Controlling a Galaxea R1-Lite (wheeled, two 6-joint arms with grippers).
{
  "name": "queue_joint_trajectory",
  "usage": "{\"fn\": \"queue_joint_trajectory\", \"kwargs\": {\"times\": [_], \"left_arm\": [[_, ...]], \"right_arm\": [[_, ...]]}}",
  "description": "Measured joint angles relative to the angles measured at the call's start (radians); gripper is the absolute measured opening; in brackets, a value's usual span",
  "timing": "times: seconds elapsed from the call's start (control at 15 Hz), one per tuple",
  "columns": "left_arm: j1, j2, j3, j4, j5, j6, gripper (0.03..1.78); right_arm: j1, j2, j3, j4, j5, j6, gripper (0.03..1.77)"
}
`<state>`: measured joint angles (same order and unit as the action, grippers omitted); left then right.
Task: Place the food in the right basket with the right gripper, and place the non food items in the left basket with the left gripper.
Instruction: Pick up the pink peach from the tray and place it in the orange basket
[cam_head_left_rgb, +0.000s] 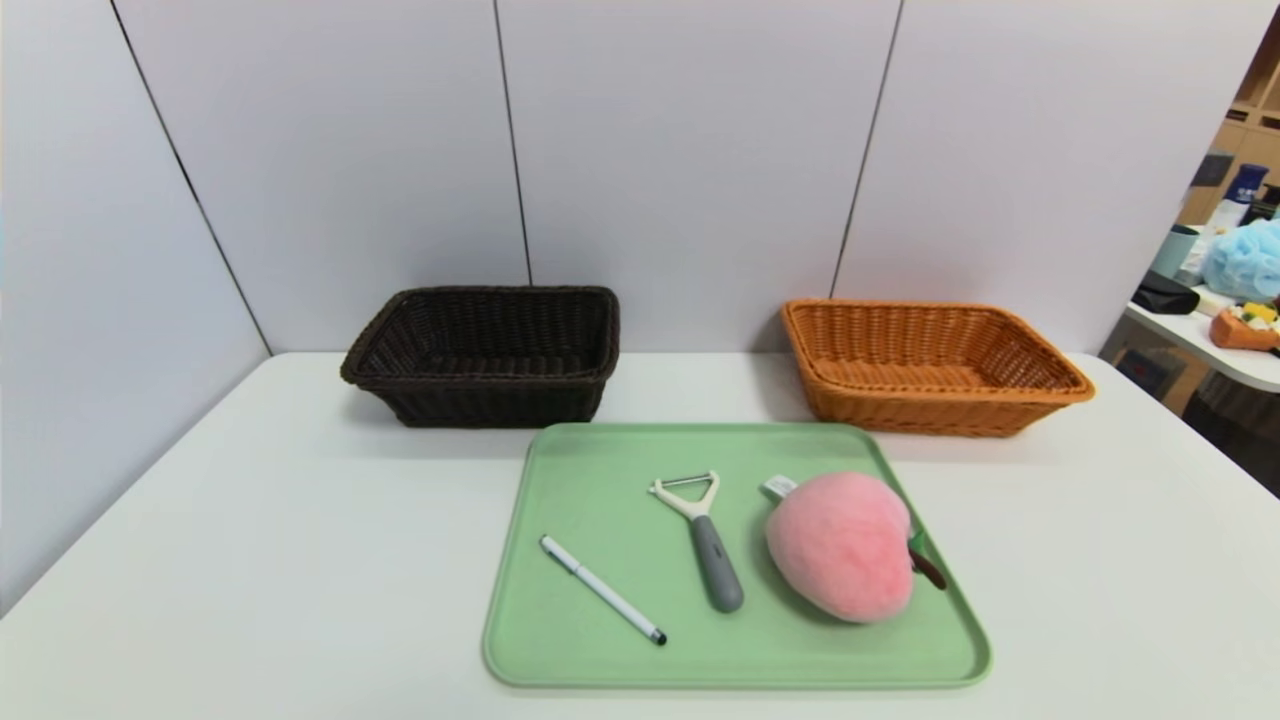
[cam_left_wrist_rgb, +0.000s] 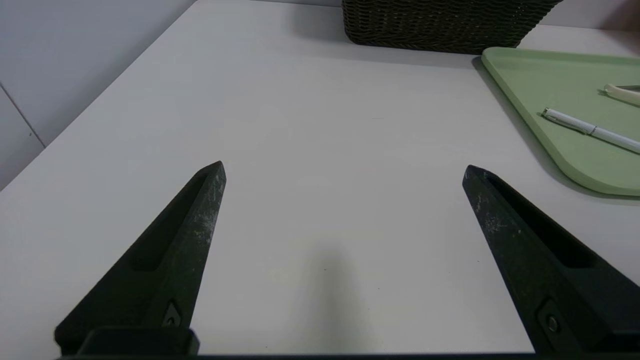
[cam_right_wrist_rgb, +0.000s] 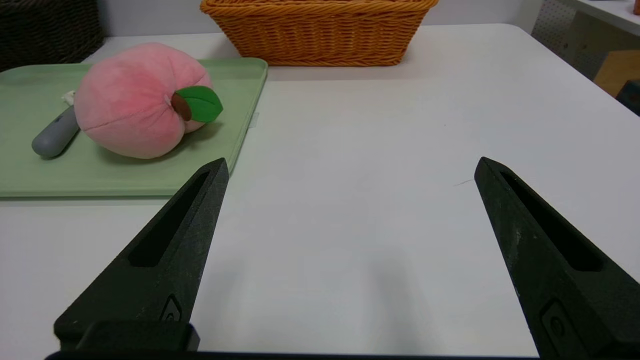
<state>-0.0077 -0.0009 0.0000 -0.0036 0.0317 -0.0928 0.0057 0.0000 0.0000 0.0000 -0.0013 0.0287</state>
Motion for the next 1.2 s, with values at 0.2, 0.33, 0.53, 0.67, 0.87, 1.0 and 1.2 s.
{"fn": "queue_joint_trajectory", "kwargs": {"times": [0.2, 0.33, 0.53, 0.67, 0.87, 1.0, 1.2], "left_arm": [[0.000, 0.000, 0.000, 0.000, 0.000, -0.001, 1.69], [0.000, 0.000, 0.000, 0.000, 0.000, 0.000, 1.69], [0.000, 0.000, 0.000, 0.000, 0.001, 0.001, 1.69], [0.000, 0.000, -0.017, 0.004, -0.001, 0.010, 1.69], [0.000, 0.012, -0.158, 0.072, -0.016, 0.044, 1.69], [0.000, 0.063, -0.273, 0.120, -0.030, 0.062, 1.69], [0.000, 0.222, -0.437, 0.109, -0.056, 0.084, 1.69]], "right_arm": [[0.000, 0.000, 0.000, -0.002, 0.000, 0.002, 1.70], [0.000, 0.000, 0.000, -0.002, -0.001, -0.002, 1.70], [0.000, 0.000, -0.003, 0.009, 0.000, -0.005, 1.70], [0.000, 0.000, -0.009, 0.009, 0.004, -0.018, 1.70], [0.000, 0.018, -0.133, 0.077, 0.038, -0.041, 1.70], [0.001, 0.068, -0.306, 0.183, 0.074, -0.046, 1.70], [0.004, 0.247, -0.578, 0.284, 0.133, -0.054, 1.70]]}}
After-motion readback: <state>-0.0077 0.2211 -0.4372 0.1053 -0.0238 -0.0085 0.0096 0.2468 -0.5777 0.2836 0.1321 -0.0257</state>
